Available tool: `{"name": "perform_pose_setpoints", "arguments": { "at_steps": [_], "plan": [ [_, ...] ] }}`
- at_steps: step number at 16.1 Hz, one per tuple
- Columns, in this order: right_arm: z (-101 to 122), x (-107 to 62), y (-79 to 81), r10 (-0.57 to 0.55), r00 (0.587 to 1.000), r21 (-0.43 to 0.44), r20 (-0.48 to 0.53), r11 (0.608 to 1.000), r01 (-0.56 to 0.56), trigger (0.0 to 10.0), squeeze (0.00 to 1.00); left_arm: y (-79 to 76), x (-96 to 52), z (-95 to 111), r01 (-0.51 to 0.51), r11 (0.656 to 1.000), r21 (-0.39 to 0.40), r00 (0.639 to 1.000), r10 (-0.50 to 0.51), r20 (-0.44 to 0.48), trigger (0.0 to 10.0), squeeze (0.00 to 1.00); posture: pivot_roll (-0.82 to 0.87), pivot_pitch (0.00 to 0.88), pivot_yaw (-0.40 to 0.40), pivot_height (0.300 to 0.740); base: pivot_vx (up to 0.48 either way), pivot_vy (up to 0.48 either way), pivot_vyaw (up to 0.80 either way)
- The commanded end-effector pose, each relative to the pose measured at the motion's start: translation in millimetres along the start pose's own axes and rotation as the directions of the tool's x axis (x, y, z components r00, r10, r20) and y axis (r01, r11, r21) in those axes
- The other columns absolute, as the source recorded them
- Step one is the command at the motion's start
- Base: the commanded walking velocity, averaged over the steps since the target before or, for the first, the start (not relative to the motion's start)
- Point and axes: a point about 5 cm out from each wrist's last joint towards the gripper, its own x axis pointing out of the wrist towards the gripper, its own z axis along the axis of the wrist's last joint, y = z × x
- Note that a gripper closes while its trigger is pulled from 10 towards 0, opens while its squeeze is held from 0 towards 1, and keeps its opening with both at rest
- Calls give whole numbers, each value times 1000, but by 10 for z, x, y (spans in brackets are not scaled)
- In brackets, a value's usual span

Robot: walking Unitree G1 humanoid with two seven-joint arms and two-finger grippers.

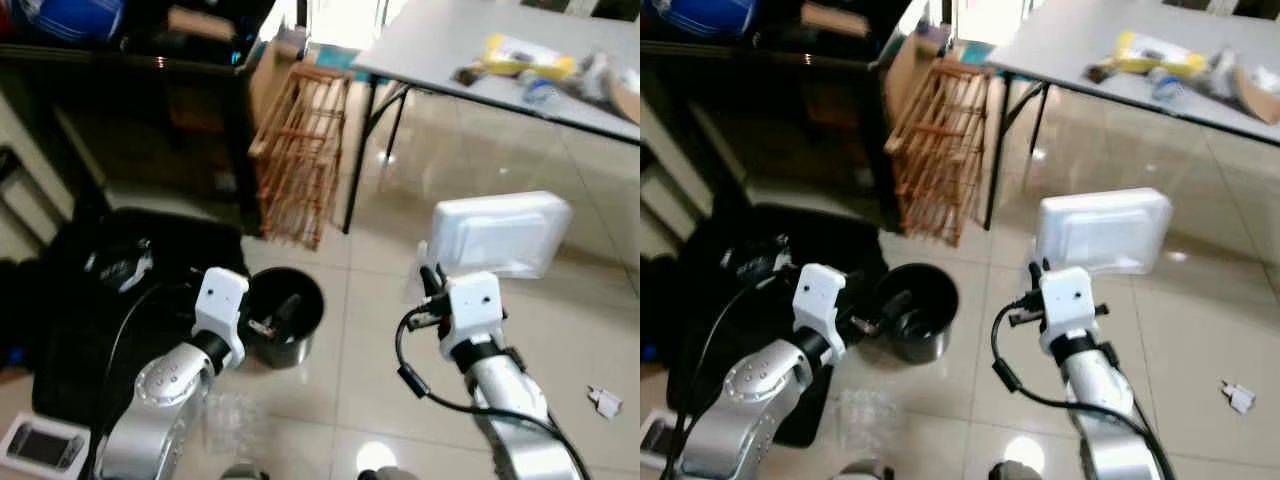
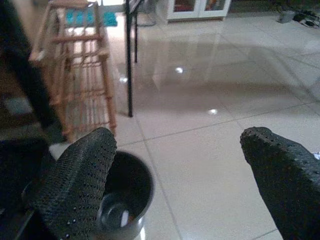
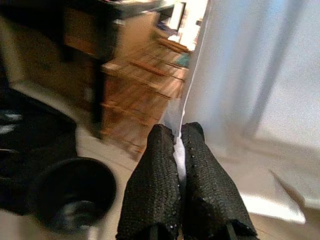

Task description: Picking trash to rubbish bin

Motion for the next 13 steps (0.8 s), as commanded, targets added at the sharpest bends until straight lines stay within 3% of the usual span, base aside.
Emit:
{"name": "perform_pose_setpoints", "arguments": {
  "at_steps": [1, 9, 13],
  "plan": [
    [47, 0, -35, -8, 1000, -19, 19, 1000, 9, 0, 0, 2, -3, -6, -10, 1000, 5, 1000, 10, -3, 10000, 0, 33, 135, -22, 740, 0, 0, 0],
    [46, 5, -38, -8, 1000, -26, 19, 1000, 9, 0, 0, -44, 32, 9, 9, 1000, 24, 1000, -9, 15, 10000, 0, 28, 133, -19, 740, 0, 0, 0],
    [45, 3, -29, -2, 1000, -27, 21, 1000, 3, 0, 0, -66, 53, 10, 4, 1000, 24, 1000, -5, 18, 10000, 0, 28, 133, -19, 740, 308, 0, 0]
  ]
}}
